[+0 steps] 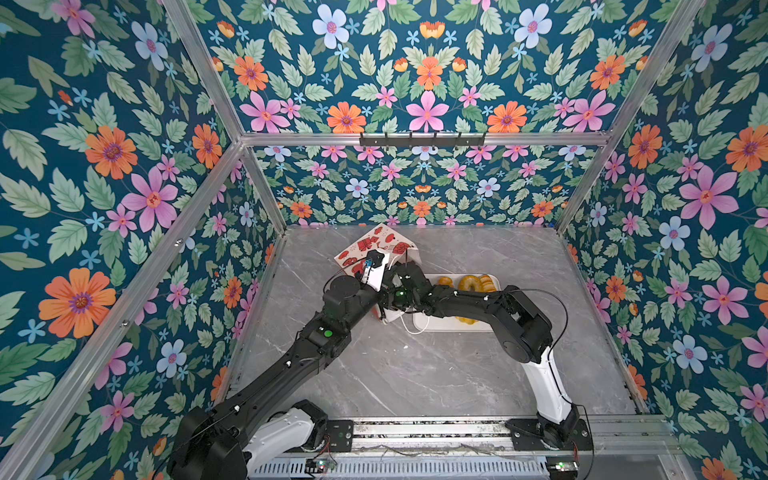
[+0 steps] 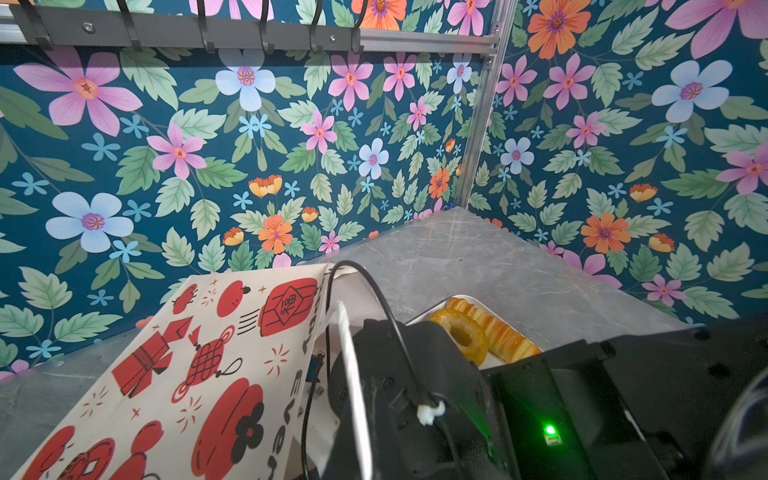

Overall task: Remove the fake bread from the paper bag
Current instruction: 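Close the tongs on the yellow croissant inside the bag with the right gripper, then pull the yellow croissant out of the bag onto the table with the right gripper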

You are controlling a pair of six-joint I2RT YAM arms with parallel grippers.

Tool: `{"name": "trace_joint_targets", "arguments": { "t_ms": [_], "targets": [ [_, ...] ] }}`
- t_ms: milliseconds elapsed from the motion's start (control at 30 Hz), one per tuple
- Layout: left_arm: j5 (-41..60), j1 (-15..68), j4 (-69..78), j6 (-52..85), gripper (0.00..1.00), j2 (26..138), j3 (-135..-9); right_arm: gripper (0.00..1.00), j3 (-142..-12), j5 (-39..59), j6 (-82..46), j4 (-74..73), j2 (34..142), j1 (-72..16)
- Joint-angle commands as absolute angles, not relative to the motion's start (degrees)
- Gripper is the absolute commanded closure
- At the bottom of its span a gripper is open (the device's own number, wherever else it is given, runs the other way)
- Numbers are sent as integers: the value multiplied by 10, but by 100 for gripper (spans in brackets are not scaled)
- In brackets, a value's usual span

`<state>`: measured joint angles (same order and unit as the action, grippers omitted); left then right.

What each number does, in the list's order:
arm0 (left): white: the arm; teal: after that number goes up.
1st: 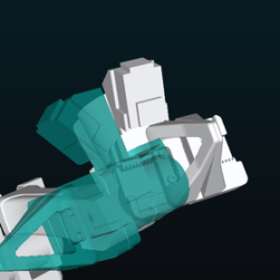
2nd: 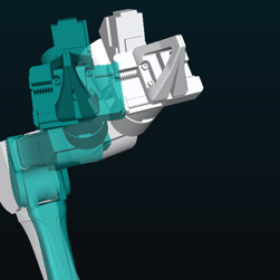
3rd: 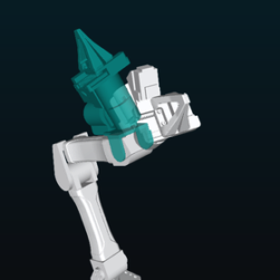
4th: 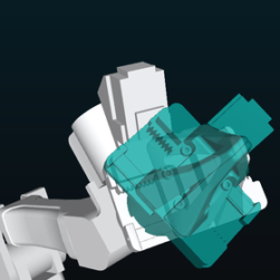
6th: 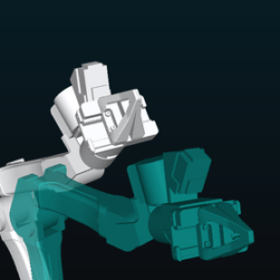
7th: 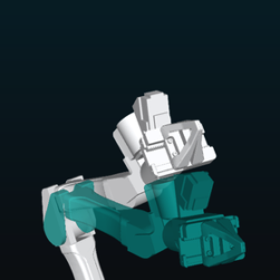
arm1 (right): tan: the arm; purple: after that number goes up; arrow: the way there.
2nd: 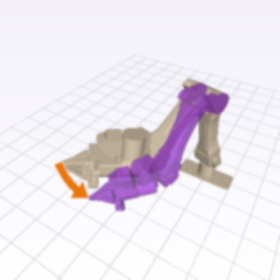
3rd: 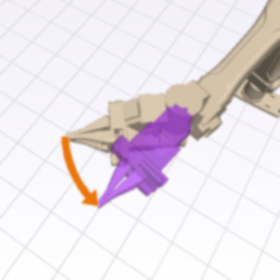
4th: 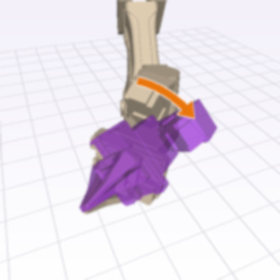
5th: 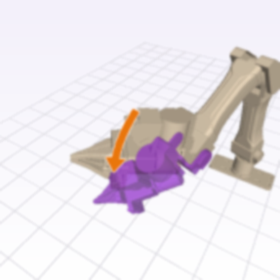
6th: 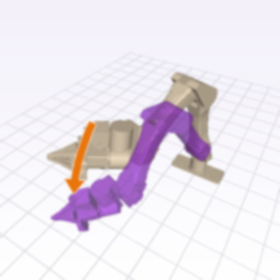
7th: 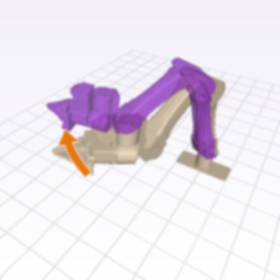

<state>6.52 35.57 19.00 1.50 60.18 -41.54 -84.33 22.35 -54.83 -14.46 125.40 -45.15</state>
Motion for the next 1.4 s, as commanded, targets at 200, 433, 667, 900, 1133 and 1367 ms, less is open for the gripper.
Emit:
{"name": "trace_joint_targets", "arguments": {
  "t_ms": [200, 433, 667, 900, 1133, 1367],
  "targets": [
    [63, 355, 205, 11, 100, 599, -415, 85, -791, 237, -521, -138, 1203, -449],
    [63, 355, 209, 8, 100, 610, -415, 91, -737, 263, -507, -123, 1154, -449],
    [62, 355, 212, 7, 100, 615, -414, 94, -672, 268, -501, -101, 1094, -449],
    [56, 355, 210, 5, 100, 617, -413, 94, -610, 276, -504, -104, 1035, -449],
    [56, 356, 213, 3, 100, 622, -415, 95, -571, 274, -498, -77, 967, -451],
    [52, 355, 212, -2, 100, 622, -416, 96, -541, 274, -488, -21, 912, -451]
  ]
}}
